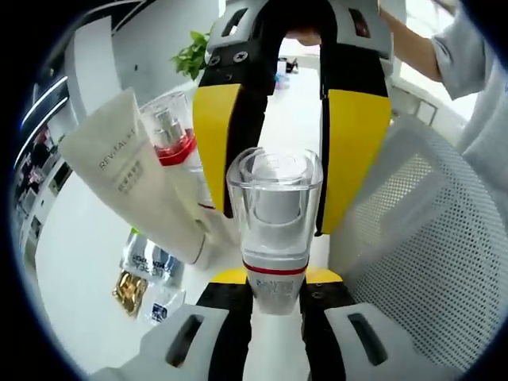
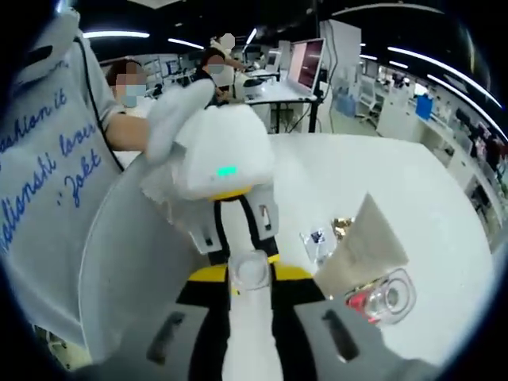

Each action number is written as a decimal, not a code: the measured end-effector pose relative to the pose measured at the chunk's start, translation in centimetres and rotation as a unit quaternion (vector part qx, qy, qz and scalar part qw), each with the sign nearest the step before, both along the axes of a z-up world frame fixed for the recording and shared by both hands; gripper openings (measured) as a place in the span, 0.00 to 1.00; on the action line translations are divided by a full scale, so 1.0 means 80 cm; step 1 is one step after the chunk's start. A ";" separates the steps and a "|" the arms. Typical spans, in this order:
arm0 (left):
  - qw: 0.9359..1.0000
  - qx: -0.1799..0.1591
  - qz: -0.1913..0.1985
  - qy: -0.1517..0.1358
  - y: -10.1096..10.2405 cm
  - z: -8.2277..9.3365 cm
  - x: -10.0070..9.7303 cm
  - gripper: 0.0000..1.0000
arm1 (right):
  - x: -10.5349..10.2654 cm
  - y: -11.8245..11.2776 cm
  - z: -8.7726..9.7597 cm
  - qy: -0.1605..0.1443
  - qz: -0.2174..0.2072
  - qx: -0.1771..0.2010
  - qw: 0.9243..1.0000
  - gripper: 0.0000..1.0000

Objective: Arrange the skincare products in the storage area until every visible bottle or jar stands upright without overlapping.

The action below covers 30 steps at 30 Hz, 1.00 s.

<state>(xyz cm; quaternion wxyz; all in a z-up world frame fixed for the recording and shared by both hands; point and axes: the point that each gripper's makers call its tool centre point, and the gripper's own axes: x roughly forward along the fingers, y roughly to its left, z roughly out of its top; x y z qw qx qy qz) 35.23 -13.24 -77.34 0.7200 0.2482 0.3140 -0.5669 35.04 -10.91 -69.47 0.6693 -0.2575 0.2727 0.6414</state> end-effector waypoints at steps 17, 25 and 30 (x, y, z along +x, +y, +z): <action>1.000 -0.012 0.017 -0.016 0.004 0.007 0.014 0.21 | 0.017 -0.003 -0.019 -0.028 -0.006 -0.055 0.998 0.18; 0.999 -0.007 0.030 -0.014 0.014 0.005 0.017 0.21 | 0.026 0.002 -0.025 -0.035 -0.004 -0.082 0.996 0.18; 0.999 -0.006 0.040 -0.015 0.017 0.004 0.022 0.21 | 0.025 0.005 -0.029 -0.032 -0.001 -0.090 0.995 0.18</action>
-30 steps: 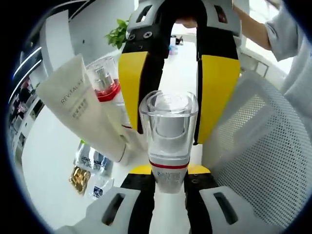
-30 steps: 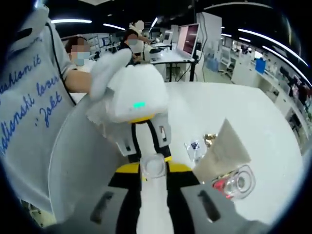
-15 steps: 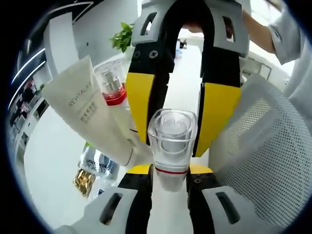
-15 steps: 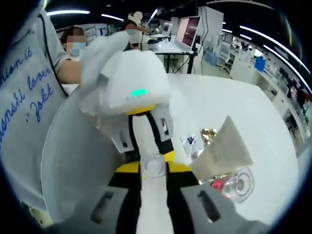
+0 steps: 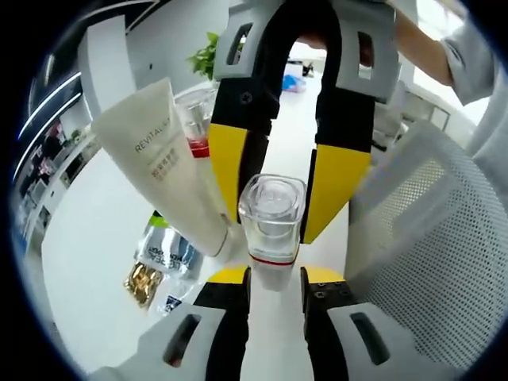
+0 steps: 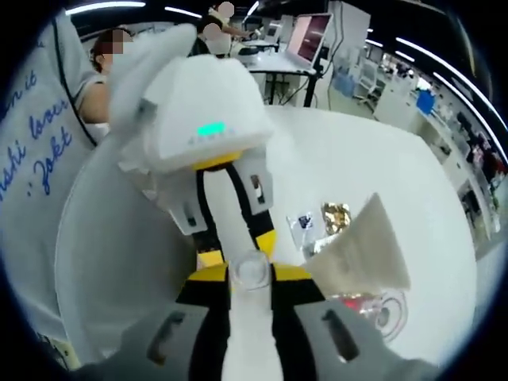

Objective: Arrange the skincare products in the storage area until every visible bottle or jar stands upright without overlapping.

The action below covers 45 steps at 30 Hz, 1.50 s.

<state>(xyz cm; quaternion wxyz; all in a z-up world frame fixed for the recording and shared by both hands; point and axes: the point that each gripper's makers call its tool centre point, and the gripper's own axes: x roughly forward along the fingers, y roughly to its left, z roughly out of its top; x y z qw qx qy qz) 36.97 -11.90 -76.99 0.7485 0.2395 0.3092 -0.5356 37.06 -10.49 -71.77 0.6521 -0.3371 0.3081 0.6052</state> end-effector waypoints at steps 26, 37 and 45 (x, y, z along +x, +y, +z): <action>0.999 0.005 0.028 0.016 0.007 -0.016 0.006 0.20 | 0.002 0.004 -0.015 0.015 0.001 -0.018 1.000 0.21; 0.999 0.006 0.029 0.018 0.006 -0.017 0.007 0.20 | 0.006 -0.001 -0.008 0.011 -0.005 -0.011 1.000 0.23; 0.999 0.010 0.033 0.019 0.009 -0.017 0.006 0.21 | 0.006 -0.015 -0.002 0.012 -0.023 -0.004 1.000 0.23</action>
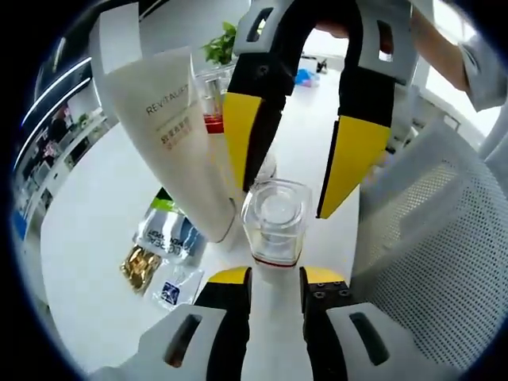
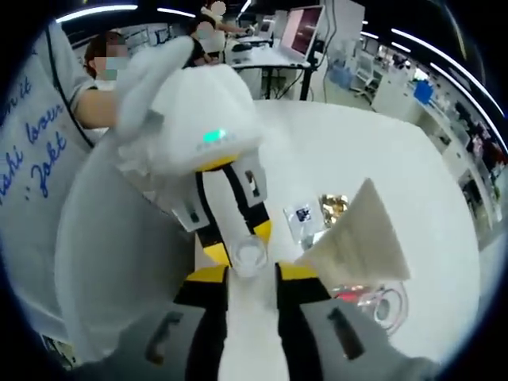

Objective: Arrange the skincare products in the storage area until every visible bottle or jar stands upright without overlapping.

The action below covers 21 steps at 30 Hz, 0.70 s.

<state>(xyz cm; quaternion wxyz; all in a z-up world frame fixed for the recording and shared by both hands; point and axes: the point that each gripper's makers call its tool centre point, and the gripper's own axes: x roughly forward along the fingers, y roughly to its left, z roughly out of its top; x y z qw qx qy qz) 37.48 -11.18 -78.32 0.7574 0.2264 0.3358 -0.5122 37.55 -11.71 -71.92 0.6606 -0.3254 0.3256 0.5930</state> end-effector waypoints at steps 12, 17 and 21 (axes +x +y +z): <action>1.000 0.008 0.016 0.006 0.005 -0.005 0.001 0.20 | -0.012 -0.015 -0.005 0.007 -0.016 0.005 1.000 0.22; 1.000 0.011 0.020 0.013 0.006 -0.008 -0.002 0.20 | -0.017 -0.022 -0.008 0.013 -0.025 0.008 1.000 0.21; 0.999 0.014 0.025 0.022 0.007 -0.011 -0.004 0.16 | -0.020 -0.027 -0.012 0.017 -0.032 0.009 0.999 0.21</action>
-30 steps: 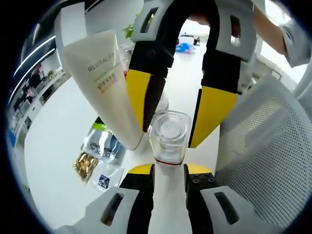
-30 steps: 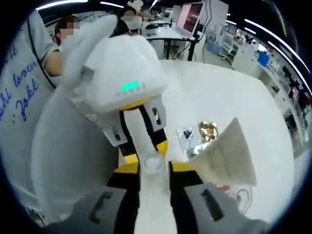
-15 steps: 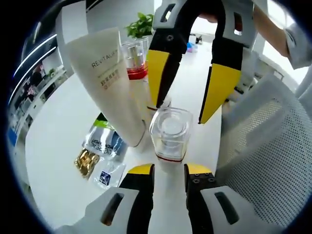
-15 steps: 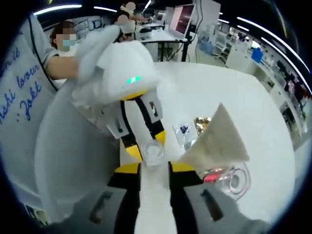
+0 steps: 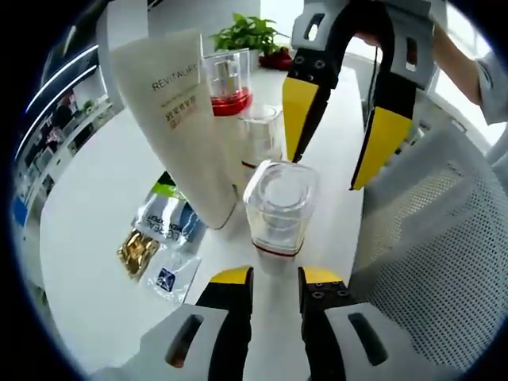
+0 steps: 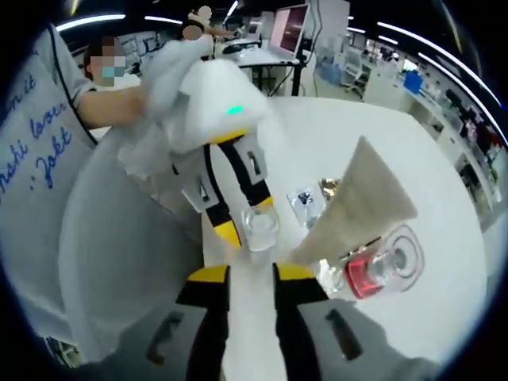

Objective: Arrange the skincare products in the storage area until every visible bottle or jar stands upright without overlapping.

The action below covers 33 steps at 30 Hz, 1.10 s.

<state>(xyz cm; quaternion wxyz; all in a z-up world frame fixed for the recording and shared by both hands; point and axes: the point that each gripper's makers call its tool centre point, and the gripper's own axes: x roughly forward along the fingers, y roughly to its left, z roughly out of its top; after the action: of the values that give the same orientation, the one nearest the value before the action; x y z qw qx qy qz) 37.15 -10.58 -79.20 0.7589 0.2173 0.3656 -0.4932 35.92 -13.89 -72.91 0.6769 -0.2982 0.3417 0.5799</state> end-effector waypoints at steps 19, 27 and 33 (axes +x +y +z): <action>0.998 -0.004 0.032 0.053 -0.003 -0.014 -0.006 0.11 | -0.007 -0.034 -0.028 0.029 -0.042 -0.006 0.999 0.21; 0.997 -0.001 0.043 0.057 -0.005 -0.018 -0.001 0.10 | -0.002 -0.044 -0.036 0.031 -0.056 -0.008 0.998 0.29; 0.997 -0.005 0.053 0.060 -0.008 -0.018 0.003 0.10 | -0.001 -0.050 -0.043 0.036 -0.056 -0.009 0.998 0.37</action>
<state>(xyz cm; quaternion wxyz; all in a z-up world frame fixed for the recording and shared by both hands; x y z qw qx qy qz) 37.39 -11.24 -80.67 0.7617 0.1636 0.4194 -0.4660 35.84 -17.87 -76.34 0.6928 -0.2635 0.3876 0.5481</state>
